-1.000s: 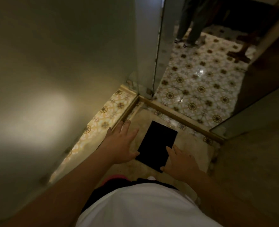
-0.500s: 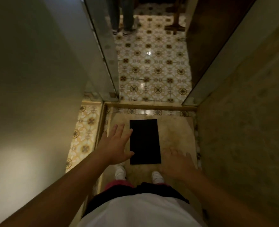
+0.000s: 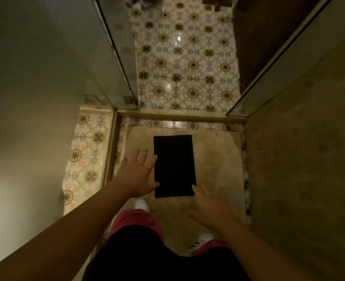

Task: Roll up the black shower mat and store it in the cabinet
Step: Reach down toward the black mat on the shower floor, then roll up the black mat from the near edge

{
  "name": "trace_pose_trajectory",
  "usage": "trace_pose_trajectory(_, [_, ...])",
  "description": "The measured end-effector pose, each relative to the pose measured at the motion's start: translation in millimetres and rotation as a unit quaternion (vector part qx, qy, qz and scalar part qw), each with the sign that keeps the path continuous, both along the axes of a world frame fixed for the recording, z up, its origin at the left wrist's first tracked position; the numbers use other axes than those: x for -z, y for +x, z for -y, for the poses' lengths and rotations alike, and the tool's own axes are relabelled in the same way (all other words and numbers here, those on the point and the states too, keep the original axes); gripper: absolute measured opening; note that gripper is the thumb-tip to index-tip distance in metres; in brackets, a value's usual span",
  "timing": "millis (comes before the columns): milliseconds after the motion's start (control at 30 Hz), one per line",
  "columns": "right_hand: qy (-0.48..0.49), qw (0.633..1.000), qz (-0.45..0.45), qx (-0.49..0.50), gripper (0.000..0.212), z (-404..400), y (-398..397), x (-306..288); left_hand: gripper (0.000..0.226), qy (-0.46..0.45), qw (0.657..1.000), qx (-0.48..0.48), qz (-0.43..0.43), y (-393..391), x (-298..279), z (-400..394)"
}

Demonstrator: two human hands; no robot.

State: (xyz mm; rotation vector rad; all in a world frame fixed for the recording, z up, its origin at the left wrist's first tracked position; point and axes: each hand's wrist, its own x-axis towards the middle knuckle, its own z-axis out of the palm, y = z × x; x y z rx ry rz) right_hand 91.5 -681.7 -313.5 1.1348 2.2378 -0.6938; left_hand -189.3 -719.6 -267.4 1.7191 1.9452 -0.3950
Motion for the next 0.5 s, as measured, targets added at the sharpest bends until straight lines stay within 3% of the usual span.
trace_pose_trajectory(333, [-0.028, 0.998, 0.045, -0.020, 0.103, -22.8, 4.4, 248.7, 0.099, -0.082, 0.995, 0.057, -0.004, 7.5, 257.9, -11.7])
trace_pose_trajectory(500, [-0.024, 0.997, 0.049, -0.061, 0.094, -30.9, -3.6, 378.1, 0.103, -0.100, 0.981, 0.164, -0.028, 4.4, 384.3, -28.1])
